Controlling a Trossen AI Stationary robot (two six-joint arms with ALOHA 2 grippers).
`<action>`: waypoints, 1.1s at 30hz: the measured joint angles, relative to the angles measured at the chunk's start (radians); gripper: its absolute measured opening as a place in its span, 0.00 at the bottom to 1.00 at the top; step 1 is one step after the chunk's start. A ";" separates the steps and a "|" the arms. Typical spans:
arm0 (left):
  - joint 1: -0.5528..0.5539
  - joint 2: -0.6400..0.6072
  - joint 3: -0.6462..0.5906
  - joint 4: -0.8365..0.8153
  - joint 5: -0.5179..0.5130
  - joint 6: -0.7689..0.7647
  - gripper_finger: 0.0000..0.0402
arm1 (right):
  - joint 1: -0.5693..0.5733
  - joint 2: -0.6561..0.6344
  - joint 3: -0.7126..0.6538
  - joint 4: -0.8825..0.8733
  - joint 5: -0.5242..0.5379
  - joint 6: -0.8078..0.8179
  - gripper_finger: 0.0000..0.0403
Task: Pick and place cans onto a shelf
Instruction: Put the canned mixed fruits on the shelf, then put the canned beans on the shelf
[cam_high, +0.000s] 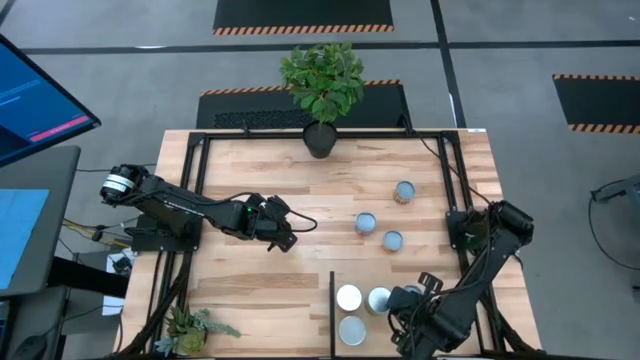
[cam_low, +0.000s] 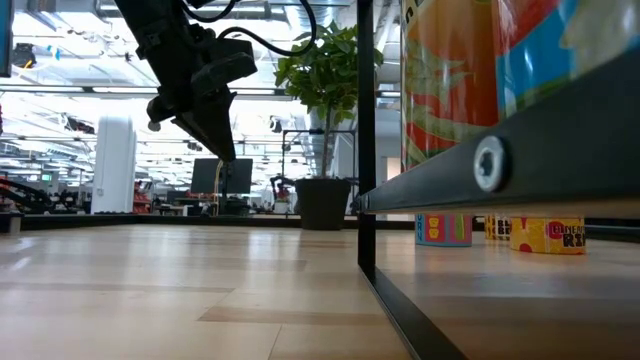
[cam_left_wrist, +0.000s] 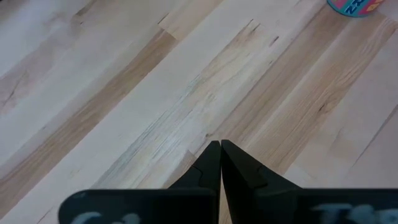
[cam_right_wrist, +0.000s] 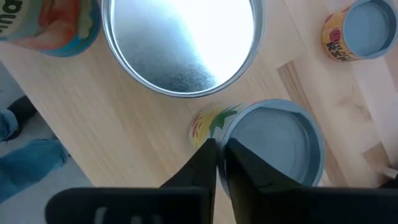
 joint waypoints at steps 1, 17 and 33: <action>0.000 0.000 0.000 0.000 0.000 0.000 0.00 | 0.000 0.000 0.000 0.000 0.000 0.000 0.13; 0.000 0.000 0.000 0.000 0.000 0.000 0.00 | 0.000 0.000 0.000 0.006 0.018 -0.003 0.14; 0.000 0.000 0.000 0.001 0.000 -0.001 0.00 | 0.000 -0.031 0.159 -0.172 0.235 -0.052 0.14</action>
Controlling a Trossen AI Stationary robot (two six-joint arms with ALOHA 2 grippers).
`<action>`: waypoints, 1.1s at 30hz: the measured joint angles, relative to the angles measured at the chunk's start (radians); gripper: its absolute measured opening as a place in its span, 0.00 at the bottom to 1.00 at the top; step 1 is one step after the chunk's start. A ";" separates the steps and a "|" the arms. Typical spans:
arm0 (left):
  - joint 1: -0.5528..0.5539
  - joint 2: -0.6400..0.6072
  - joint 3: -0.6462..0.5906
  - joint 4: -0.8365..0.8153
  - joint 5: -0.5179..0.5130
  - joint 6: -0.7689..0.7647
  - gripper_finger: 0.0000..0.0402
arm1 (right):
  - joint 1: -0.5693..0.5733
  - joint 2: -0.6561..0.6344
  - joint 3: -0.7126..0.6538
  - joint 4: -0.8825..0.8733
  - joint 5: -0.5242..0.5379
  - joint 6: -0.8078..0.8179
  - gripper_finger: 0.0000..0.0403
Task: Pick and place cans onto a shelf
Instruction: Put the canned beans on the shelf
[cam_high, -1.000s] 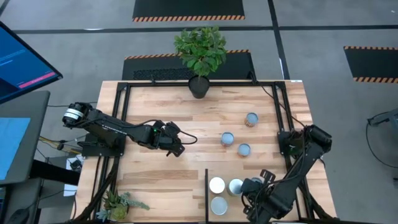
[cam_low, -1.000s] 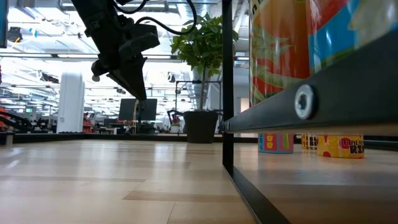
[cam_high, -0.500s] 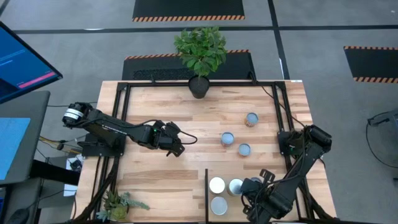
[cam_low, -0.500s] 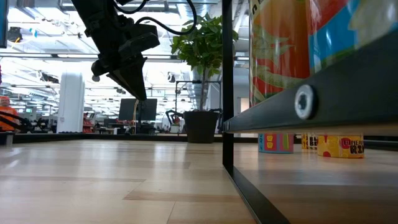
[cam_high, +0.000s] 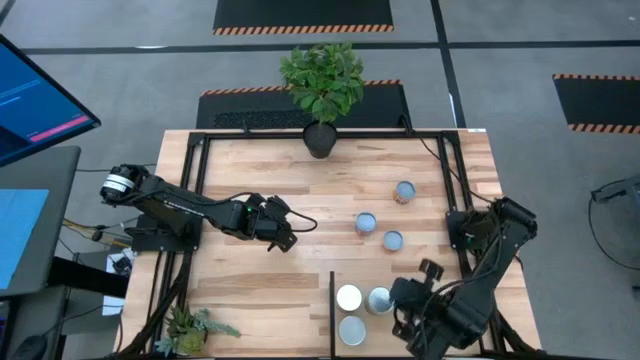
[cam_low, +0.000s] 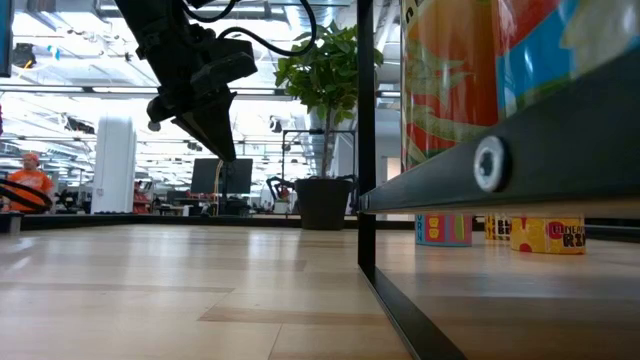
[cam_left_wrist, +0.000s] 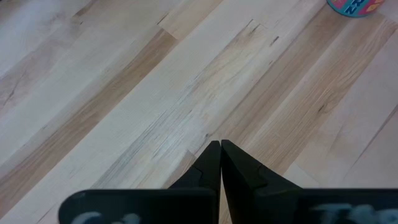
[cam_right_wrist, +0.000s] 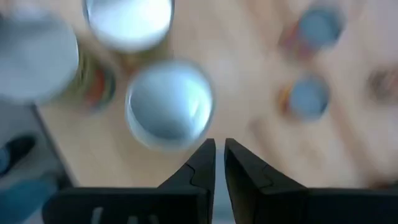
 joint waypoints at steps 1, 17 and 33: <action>0.000 0.000 0.000 0.000 0.000 0.000 0.00 | -0.005 -0.013 -0.010 -0.001 0.047 -0.014 0.14; 0.000 0.000 0.000 0.000 0.000 0.001 0.00 | -0.357 -0.578 -0.620 0.024 0.183 -0.006 0.04; 0.000 0.000 0.000 0.004 0.000 -0.073 0.00 | -0.942 -0.720 -0.893 0.512 0.010 -0.531 0.14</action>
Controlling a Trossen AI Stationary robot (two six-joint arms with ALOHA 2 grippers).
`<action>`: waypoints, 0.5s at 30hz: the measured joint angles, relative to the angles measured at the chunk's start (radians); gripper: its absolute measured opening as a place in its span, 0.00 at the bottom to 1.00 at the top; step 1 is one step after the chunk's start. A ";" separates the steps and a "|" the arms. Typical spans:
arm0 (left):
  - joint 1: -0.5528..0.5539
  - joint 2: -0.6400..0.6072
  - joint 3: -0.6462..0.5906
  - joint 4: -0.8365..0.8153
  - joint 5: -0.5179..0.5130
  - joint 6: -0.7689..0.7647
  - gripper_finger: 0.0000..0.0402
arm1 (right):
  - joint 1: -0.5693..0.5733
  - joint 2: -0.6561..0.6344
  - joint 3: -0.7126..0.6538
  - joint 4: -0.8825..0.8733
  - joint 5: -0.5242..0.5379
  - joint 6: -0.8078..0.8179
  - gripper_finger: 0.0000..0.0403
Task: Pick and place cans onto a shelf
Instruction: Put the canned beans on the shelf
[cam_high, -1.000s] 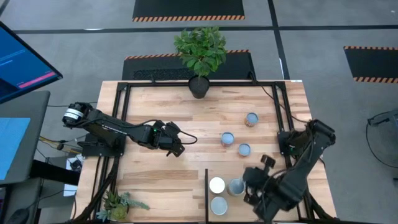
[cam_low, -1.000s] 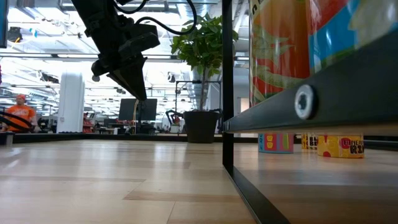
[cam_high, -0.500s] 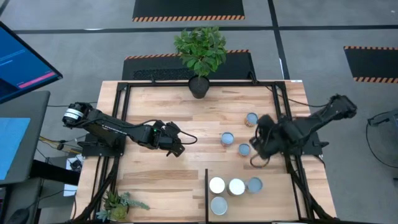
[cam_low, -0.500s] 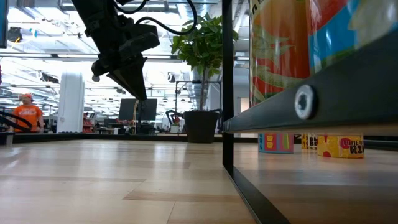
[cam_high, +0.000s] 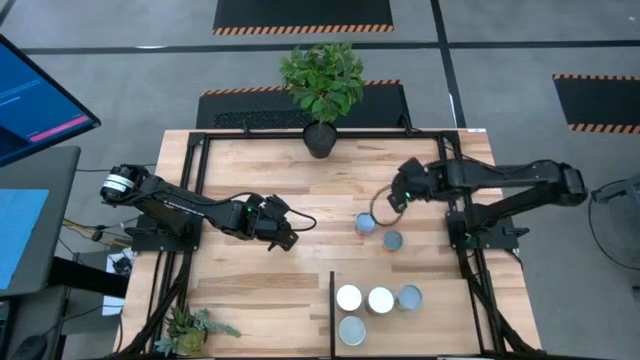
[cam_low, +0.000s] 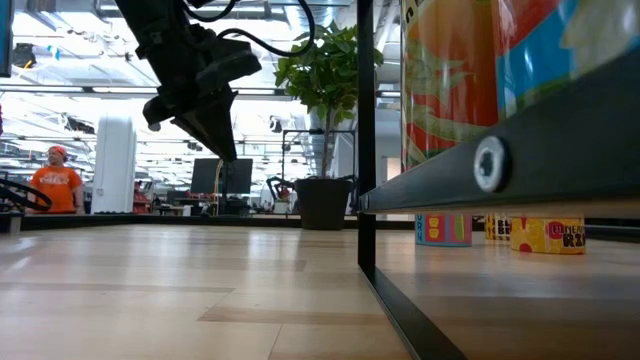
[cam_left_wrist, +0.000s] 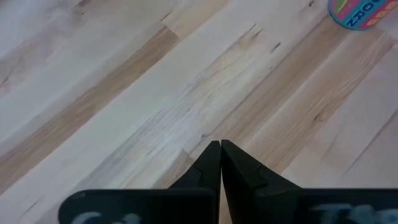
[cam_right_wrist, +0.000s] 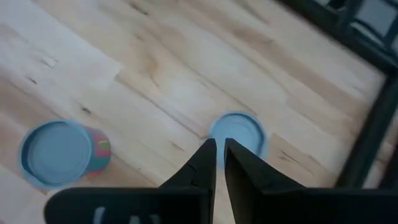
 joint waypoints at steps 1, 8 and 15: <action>0.000 0.000 0.000 0.000 0.000 -0.004 0.00 | -0.031 0.015 0.000 0.028 -0.036 -0.031 0.14; 0.000 0.000 0.000 0.002 0.000 -0.037 0.00 | -0.174 0.137 0.001 0.079 -0.145 -0.242 0.14; 0.000 0.000 0.000 0.002 0.000 -0.037 0.00 | -0.237 0.239 0.001 0.021 -0.195 -0.269 0.14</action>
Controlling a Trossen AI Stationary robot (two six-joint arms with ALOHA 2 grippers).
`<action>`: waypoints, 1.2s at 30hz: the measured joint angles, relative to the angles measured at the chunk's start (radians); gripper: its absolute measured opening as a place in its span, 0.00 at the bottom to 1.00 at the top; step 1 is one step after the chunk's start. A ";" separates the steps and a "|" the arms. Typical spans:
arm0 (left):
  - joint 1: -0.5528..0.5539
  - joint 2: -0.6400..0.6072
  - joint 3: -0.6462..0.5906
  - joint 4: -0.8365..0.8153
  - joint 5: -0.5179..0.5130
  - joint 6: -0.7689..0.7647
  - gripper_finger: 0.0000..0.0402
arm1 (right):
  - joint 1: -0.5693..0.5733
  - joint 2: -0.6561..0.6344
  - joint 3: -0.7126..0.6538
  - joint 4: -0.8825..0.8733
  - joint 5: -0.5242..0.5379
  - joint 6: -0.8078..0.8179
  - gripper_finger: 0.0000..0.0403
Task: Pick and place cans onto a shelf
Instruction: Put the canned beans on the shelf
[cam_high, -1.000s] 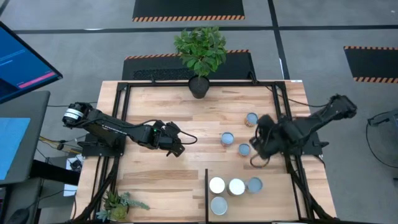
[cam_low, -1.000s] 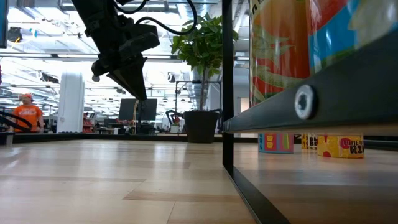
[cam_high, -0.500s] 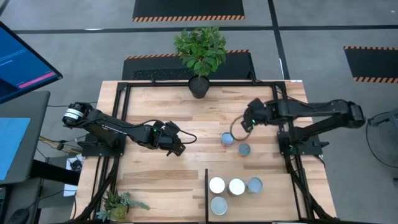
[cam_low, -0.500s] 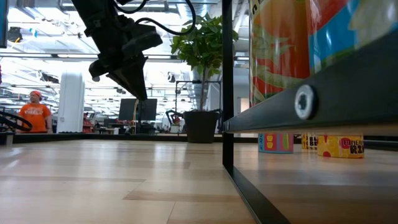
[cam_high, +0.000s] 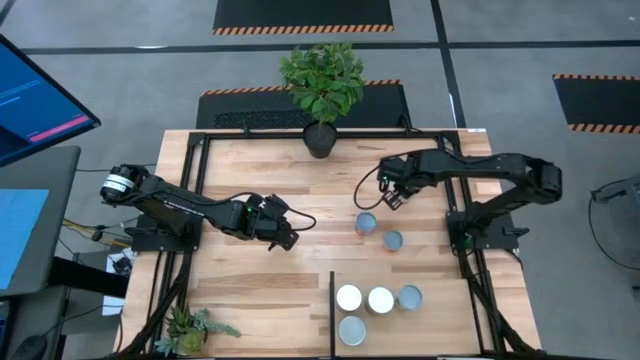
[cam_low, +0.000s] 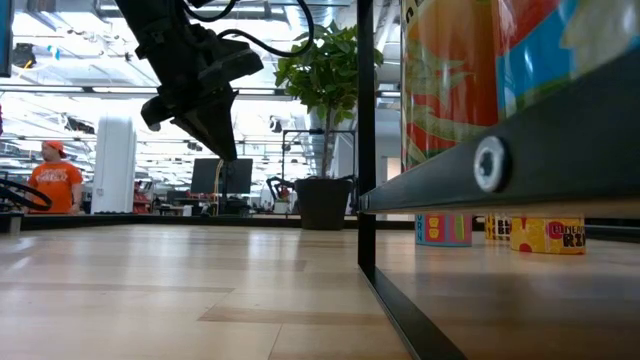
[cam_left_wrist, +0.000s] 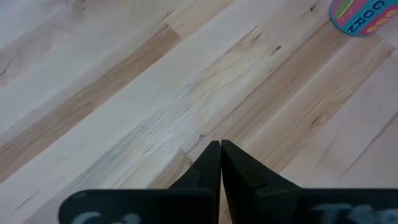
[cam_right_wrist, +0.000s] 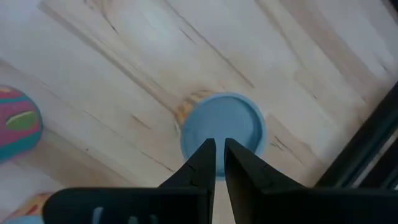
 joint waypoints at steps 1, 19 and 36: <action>0.000 0.000 0.000 0.000 0.000 0.004 0.00 | 0.000 0.013 0.000 0.001 0.000 -0.004 0.14; 0.000 0.000 0.000 -0.007 0.000 0.015 0.00 | 0.110 -0.069 0.001 -0.043 0.028 -0.025 0.19; 0.000 0.000 0.000 -0.008 0.014 0.019 0.00 | 0.110 0.186 0.001 -0.024 0.073 -0.013 0.61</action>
